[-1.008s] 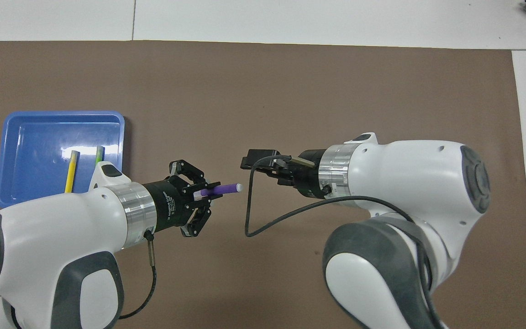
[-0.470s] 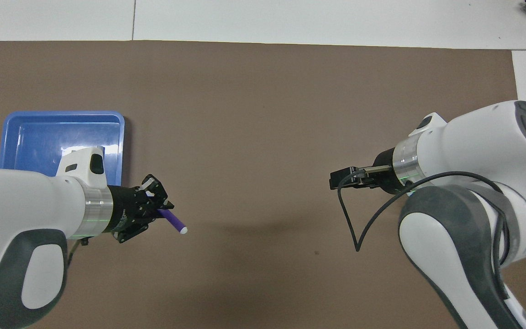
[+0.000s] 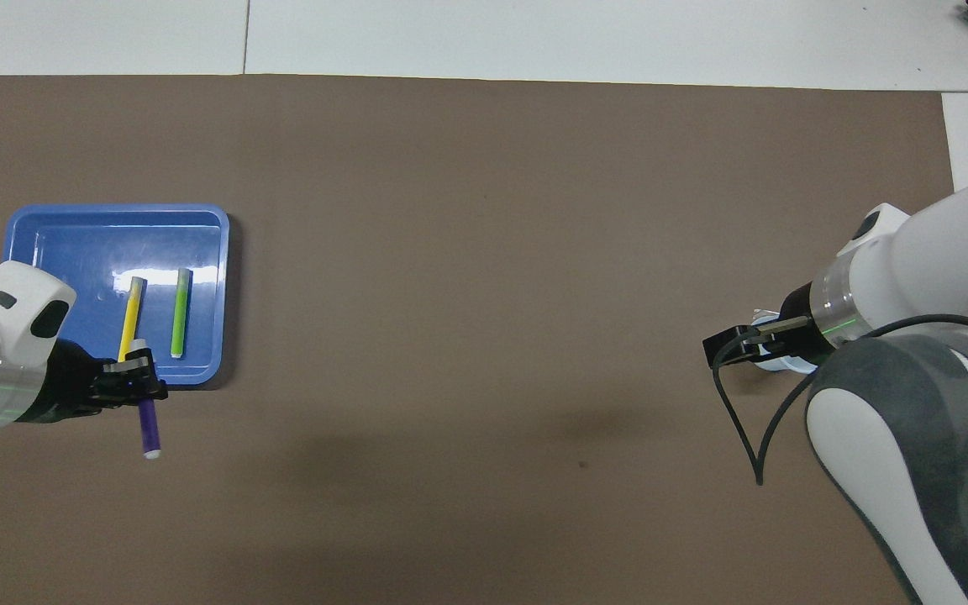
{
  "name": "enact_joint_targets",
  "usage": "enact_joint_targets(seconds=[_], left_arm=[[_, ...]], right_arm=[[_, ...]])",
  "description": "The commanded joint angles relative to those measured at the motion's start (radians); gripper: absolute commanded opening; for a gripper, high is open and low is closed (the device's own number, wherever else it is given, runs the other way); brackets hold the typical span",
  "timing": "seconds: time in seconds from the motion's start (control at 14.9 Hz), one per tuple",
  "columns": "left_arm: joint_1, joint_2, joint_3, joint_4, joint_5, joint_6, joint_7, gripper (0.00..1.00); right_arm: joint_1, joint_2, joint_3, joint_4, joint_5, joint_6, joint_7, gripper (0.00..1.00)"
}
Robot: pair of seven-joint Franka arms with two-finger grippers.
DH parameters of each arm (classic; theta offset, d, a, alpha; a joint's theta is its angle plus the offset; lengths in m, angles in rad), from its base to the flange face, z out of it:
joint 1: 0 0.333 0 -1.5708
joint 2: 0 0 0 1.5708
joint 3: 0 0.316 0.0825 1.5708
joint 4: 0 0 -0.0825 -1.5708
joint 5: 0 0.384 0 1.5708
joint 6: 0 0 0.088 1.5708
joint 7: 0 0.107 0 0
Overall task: Right arm passes pens to left for tray arrangement
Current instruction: 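Carry the purple pen to the tray while the right gripper returns, then lower the purple pen into the blue tray and open the left gripper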
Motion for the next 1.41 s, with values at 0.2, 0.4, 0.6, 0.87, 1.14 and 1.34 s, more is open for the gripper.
enact_joint_targets(seconds=[0.2, 0.4, 0.6, 0.87, 1.14, 1.34], left_arm=[[0.128, 0.058, -0.011, 0.015, 0.162, 0.021, 0.333, 0.0], [0.151, 0.136, -0.011, 0.026, 0.225, 0.099, 0.379, 0.0], [0.182, 0.229, -0.011, 0.055, 0.267, 0.18, 0.408, 0.0], [0.208, 0.332, -0.011, 0.057, 0.334, 0.332, 0.408, 0.0], [0.224, 0.432, -0.011, 0.112, 0.377, 0.39, 0.404, 0.0], [0.227, 0.495, -0.01, 0.118, 0.39, 0.473, 0.401, 0.0]], right_arm=[[-0.075, 0.006, 0.01, 0.059, -0.079, -0.065, -0.041, 1.0], [-0.091, 0.02, 0.01, 0.07, -0.081, -0.046, -0.041, 1.0], [-0.088, 0.051, -0.004, 0.131, -0.086, -0.087, -0.044, 1.0], [-0.048, 0.059, -0.033, 0.18, -0.092, -0.157, -0.041, 1.0], [0.032, 0.049, -0.116, 0.148, -0.09, -0.148, -0.038, 1.0], [0.035, 0.046, -0.127, 0.13, -0.089, -0.137, -0.041, 1.0]])
